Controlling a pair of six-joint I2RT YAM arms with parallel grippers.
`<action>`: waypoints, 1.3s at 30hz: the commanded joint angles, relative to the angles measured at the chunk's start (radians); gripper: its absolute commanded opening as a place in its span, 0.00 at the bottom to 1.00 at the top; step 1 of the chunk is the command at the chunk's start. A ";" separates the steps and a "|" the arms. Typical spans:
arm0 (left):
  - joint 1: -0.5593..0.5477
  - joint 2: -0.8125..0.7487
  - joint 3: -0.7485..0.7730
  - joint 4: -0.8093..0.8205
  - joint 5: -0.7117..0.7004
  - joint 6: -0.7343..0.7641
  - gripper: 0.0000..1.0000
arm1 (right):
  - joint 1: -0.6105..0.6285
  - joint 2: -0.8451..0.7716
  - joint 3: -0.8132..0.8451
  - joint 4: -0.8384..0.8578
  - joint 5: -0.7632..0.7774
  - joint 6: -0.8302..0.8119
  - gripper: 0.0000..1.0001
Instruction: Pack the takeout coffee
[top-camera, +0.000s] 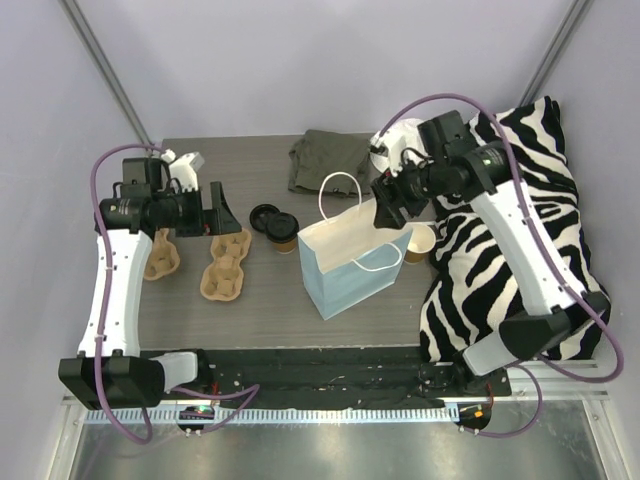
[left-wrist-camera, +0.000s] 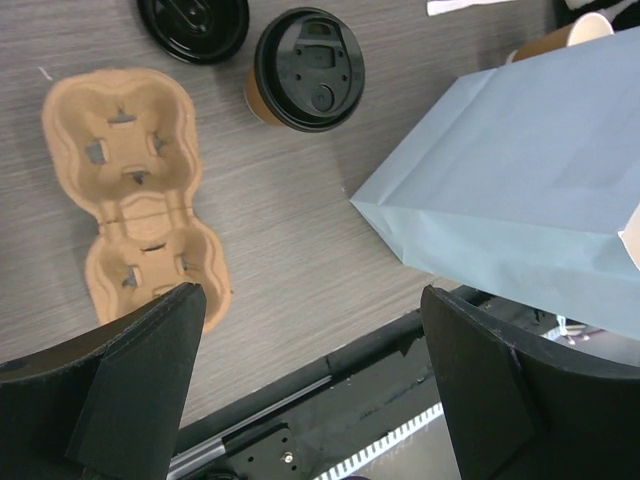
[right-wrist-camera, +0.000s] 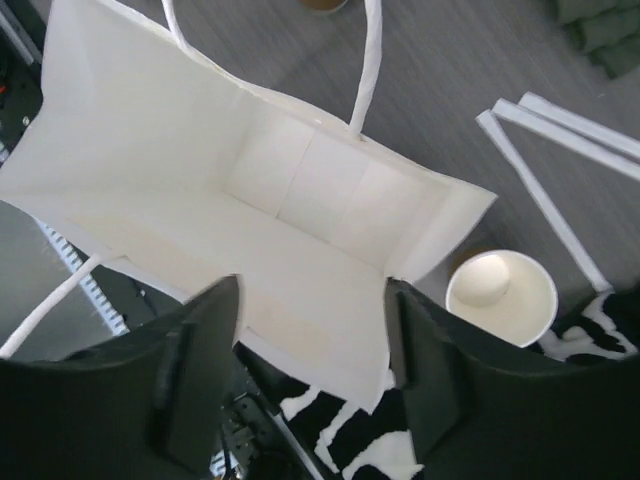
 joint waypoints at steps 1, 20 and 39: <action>0.012 -0.007 0.003 0.006 0.075 0.008 0.94 | -0.001 -0.123 0.023 0.090 0.080 0.098 0.75; 0.047 0.116 0.053 0.006 -0.078 -0.061 1.00 | -0.017 -0.166 -0.240 0.191 0.347 0.265 1.00; 0.073 0.144 -0.001 -0.093 -0.022 0.552 1.00 | -0.009 -0.016 -0.108 0.124 0.117 -0.035 0.01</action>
